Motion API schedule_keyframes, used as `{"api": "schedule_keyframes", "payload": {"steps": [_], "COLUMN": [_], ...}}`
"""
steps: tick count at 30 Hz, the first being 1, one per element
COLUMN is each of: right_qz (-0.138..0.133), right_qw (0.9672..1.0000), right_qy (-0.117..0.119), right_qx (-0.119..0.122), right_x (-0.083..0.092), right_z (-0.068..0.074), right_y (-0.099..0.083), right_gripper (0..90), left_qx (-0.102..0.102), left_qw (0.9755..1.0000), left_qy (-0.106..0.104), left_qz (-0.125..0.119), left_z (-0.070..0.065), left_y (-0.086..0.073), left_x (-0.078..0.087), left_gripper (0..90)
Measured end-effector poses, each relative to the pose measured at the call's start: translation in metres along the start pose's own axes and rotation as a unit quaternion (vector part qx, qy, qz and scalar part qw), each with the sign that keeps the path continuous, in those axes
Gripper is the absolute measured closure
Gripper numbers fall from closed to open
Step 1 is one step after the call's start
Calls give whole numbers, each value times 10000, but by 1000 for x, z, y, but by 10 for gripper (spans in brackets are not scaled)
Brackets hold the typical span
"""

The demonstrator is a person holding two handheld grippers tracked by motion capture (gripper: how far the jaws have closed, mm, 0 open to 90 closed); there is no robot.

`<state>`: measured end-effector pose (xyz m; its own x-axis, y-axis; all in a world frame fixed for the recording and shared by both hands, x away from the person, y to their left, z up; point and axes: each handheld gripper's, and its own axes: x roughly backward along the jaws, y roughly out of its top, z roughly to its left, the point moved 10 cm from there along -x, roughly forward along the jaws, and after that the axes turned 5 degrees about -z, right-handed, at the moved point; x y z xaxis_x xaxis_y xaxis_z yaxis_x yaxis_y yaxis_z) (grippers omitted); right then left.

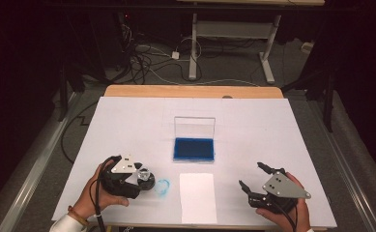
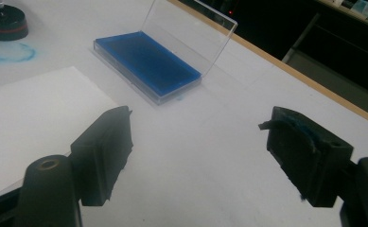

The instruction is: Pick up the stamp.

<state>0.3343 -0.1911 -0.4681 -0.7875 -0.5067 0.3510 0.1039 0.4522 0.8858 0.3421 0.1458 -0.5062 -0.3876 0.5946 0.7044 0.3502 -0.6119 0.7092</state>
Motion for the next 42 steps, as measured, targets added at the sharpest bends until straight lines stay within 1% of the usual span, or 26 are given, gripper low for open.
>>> {"api": "schedule_keyframes", "payload": {"steps": [2, 3, 5, 6, 7, 9, 12, 13, 14, 16, 17, 22, 24, 26, 30, 40, 42], "right_qz": [9, 12, 28, 41, 45, 53, 74, 74, 72, 73, 62, 55, 60, 71, 71, 96, 103], "right_qw": [10000, 10000, 10000, 10000, 10000, 10000, 10000, 10000, 10000, 10000, 10000, 10000, 9999, 9999, 9999, 9999, 9999], "right_qy": [-9, -12, 6, 11, 15, 14, 18, 18, 14, 14, 7, 27, 7, 10, -3, 12, 15], "right_qx": [9, 5, 20, 30, 46, 45, 59, 59, 61, 61, 70, 76, 87, 78, 83, 103, 99], "right_x": [0, 0, 0, -1, -1, -1, -2, -2, -2, -2, -1, -1, -1, -2, -2, -2, -2], "right_z": [0, 0, 1, 1, 1, 2, 3, 3, 3, 3, 2, 3, 3, 3, 3, 4, 4], "right_y": [0, 0, -1, -1, -1, -1, -2, -2, -2, -2, -2, -1, -1, -2, -2, -2, -3], "right_gripper": [234, 235, 242, 243, 243, 243, 243, 243, 246, 246, 247, 247, 247, 247, 248, 256, 256], "left_qx": [25, 41, 51, 29, 13, 6, -22, -44, -67, -87, -85, -64, -76, -69, -93, -220, -202], "left_qw": [10000, 9999, 9999, 9999, 9997, 9997, 9994, 9993, 9991, 9989, 9989, 9990, 9992, 9992, 9992, 9993, 9993], "left_qy": [-20, -81, -84, -94, -185, -177, -241, -260, -312, -312, -339, -350, -290, -284, -292, -211, -216], "left_qz": [59, 101, 126, 141, 139, 161, 243, 265, 289, 335, 326, 276, 269, 278, 268, 236, 223], "left_z": [2, 3, 4, 4, 4, 4, 4, 4, 4, 4, 4, 4, 6, 6, 6, 6, 6], "left_y": [0, 0, 0, 0, 2, 3, 4, 4, 3, 2, 2, 3, 3, 3, 2, 2, 2], "left_x": [-3, -5, -5, -6, -6, -6, -9, -10, -10, -11, -10, -7, -8, -9, -9, -10, -10], "left_gripper": [279, 293, 303, 320, 329, 336, 389, 389, 451, 454, 478, 489, 521, 533, 538, 541, 542]}}
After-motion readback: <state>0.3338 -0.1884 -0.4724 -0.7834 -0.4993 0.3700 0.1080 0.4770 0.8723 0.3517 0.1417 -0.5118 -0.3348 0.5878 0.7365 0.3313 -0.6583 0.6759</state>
